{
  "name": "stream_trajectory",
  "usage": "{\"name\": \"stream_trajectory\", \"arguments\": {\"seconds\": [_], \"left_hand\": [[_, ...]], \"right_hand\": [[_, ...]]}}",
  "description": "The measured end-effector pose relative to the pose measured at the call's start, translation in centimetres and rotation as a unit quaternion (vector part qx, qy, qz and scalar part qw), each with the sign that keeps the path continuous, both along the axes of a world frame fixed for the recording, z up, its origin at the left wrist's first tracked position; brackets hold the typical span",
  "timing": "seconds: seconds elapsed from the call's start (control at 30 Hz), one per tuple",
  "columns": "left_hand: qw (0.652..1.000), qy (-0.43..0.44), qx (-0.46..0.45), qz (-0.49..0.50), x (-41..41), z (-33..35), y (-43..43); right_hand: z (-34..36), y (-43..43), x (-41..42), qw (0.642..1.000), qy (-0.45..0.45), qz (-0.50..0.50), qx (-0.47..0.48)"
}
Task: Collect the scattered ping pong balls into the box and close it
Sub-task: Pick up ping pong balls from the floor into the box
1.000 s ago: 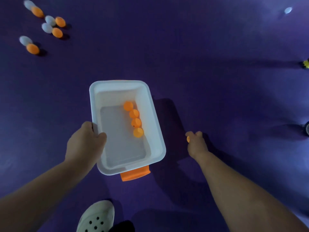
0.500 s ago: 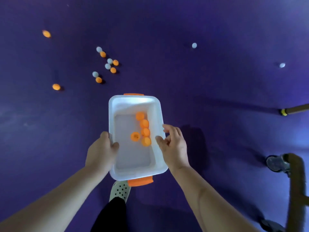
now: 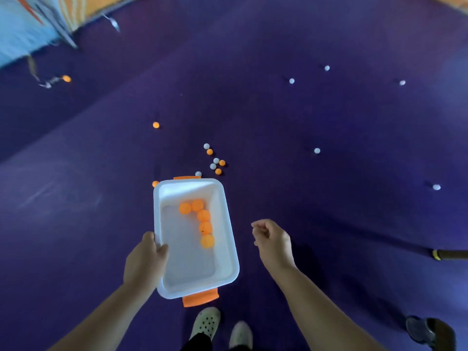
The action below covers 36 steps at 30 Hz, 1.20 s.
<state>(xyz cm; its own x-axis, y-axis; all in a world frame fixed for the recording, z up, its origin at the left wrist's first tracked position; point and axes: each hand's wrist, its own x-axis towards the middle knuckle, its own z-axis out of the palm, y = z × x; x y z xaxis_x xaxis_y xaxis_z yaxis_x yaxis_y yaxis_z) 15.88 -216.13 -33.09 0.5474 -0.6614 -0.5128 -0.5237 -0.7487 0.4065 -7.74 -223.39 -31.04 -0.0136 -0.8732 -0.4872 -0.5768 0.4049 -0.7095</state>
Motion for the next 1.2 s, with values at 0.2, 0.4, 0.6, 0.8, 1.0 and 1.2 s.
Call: {"name": "stream_trajectory", "arguments": {"seconds": [0.2, 0.4, 0.6, 0.8, 1.0, 1.2], "left_hand": [[0.997, -0.031, -0.003, 0.063, 2.9, 3.9, -3.9], [0.988, -0.053, -0.024, 0.142, 5.6, 6.9, -8.1], [0.973, -0.074, -0.037, 0.215, 10.5, 8.0, -10.2], [0.959, -0.089, -0.036, 0.266, 17.6, 7.8, -10.6], [0.963, -0.077, -0.016, 0.256, 29.5, 5.0, -13.0], [0.976, -0.039, 0.039, 0.212, 42.8, 1.2, -16.5]], "right_hand": [[3.7, -6.6, 3.5, 0.998, -0.020, 0.062, 0.009], [6.5, -14.3, 5.5, 0.990, -0.009, 0.141, 0.019], [7.9, -21.1, 9.3, 0.979, 0.021, 0.202, 0.010], [7.7, -24.9, 16.6, 0.969, 0.034, 0.242, 0.019], [5.3, -27.7, 28.3, 0.967, 0.046, 0.247, 0.039], [1.2, -29.4, 40.9, 0.967, 0.065, 0.223, 0.105]]}}
